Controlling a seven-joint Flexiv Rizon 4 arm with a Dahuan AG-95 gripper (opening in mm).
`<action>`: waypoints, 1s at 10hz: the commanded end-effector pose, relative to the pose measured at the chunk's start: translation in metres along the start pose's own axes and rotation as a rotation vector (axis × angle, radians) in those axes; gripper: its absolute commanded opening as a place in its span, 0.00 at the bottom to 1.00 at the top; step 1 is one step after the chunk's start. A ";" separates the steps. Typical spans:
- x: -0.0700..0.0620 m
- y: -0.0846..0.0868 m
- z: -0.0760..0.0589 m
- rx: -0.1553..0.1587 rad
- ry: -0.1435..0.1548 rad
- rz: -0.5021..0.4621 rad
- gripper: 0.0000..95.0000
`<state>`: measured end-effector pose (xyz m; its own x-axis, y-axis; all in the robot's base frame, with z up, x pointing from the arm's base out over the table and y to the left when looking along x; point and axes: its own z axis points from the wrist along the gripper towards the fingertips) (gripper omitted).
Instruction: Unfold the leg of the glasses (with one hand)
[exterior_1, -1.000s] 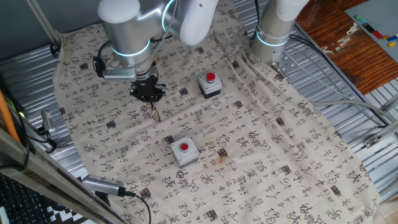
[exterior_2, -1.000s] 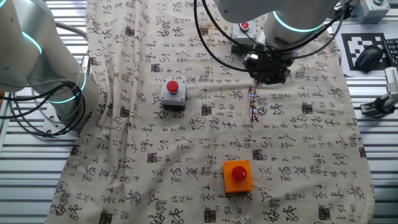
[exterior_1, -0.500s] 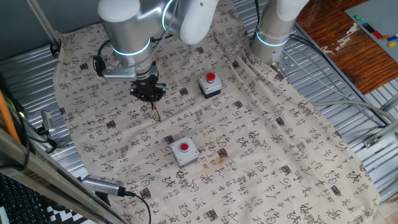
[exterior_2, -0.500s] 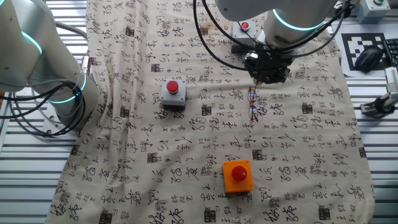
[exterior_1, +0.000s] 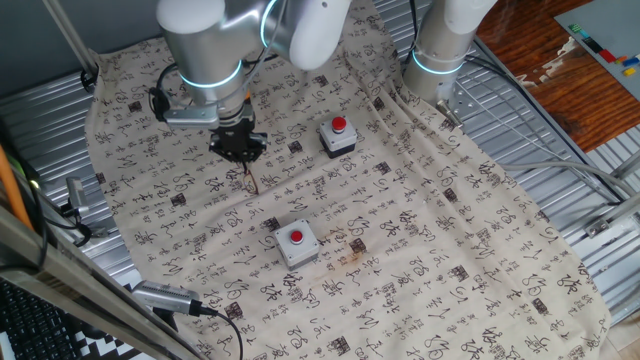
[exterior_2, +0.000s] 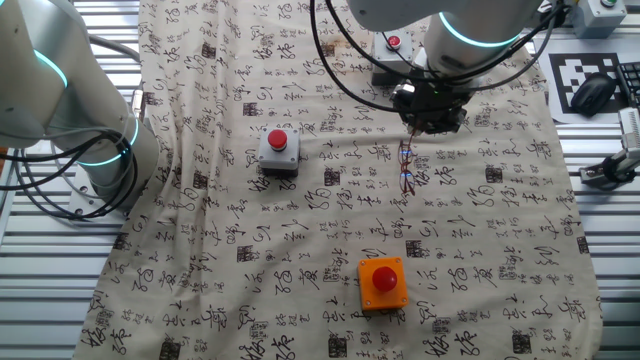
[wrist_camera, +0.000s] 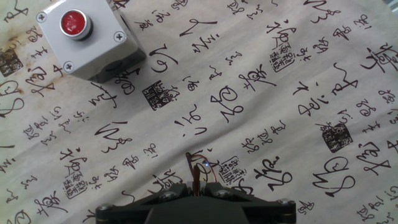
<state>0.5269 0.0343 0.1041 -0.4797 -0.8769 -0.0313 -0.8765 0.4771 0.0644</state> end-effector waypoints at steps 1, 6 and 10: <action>0.000 0.000 -0.001 -0.001 0.001 -0.001 0.00; 0.000 0.001 -0.002 0.000 0.004 -0.006 0.00; 0.000 0.000 0.000 0.001 0.006 -0.007 0.00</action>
<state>0.5269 0.0336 0.1042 -0.4736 -0.8804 -0.0256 -0.8796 0.4714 0.0639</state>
